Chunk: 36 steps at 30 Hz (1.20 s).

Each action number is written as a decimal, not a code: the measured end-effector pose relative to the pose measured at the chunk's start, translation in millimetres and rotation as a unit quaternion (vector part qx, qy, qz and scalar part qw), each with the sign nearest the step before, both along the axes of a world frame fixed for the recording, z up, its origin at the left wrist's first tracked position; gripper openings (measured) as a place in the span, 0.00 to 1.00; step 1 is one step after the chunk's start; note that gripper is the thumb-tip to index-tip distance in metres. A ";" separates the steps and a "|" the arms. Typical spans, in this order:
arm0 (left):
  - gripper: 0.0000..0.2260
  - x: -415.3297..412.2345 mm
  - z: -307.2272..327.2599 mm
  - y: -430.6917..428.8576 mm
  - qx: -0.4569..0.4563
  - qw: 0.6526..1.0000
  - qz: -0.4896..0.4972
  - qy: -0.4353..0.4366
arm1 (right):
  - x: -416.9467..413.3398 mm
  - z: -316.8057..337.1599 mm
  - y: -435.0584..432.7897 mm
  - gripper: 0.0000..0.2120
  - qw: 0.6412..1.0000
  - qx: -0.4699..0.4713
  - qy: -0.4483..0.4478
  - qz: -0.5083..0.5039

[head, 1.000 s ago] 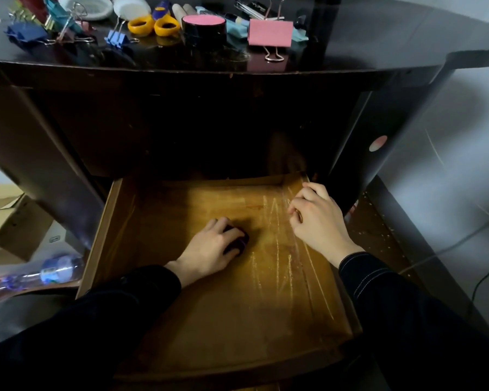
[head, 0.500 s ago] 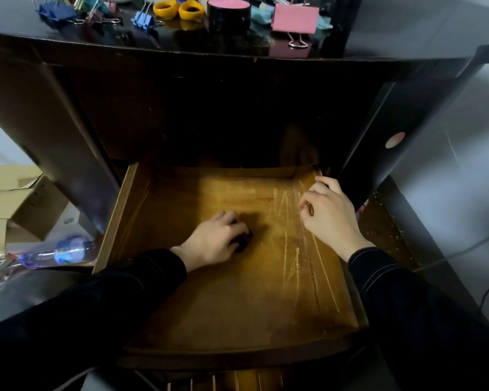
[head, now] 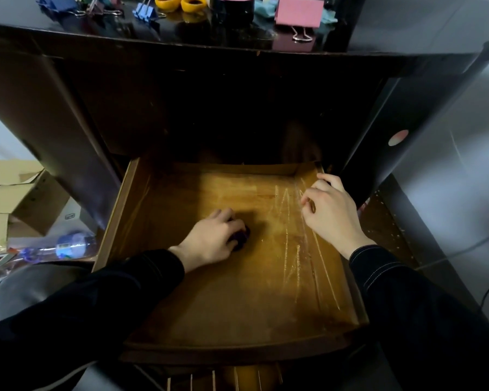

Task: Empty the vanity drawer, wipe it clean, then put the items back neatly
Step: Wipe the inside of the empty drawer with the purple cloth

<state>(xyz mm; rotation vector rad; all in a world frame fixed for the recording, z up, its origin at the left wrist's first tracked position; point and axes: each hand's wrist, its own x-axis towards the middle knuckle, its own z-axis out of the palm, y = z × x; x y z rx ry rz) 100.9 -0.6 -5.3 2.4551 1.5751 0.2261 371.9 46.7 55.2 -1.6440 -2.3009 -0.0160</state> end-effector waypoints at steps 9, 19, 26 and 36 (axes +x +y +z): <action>0.21 45.1 -9.1 -56.5 -0.083 0.936 -0.341 -0.002 | 0.7 0.8 -0.4 0.06 1.000 -0.008 0.006 0.000; 0.16 24.3 -4.3 -17.3 0.005 0.991 -0.136 0.013 | 0.4 1.8 -0.7 0.06 1.000 -0.010 0.008 -0.001; 0.21 44.5 -8.0 -66.3 -0.075 0.933 -0.352 0.008 | 0.7 0.7 -0.3 0.06 1.000 -0.008 0.012 0.000; 0.17 26.6 -9.4 17.6 0.037 0.999 -0.020 -0.020 | 0.0 2.4 -1.2 0.06 1.000 -0.008 0.019 -0.001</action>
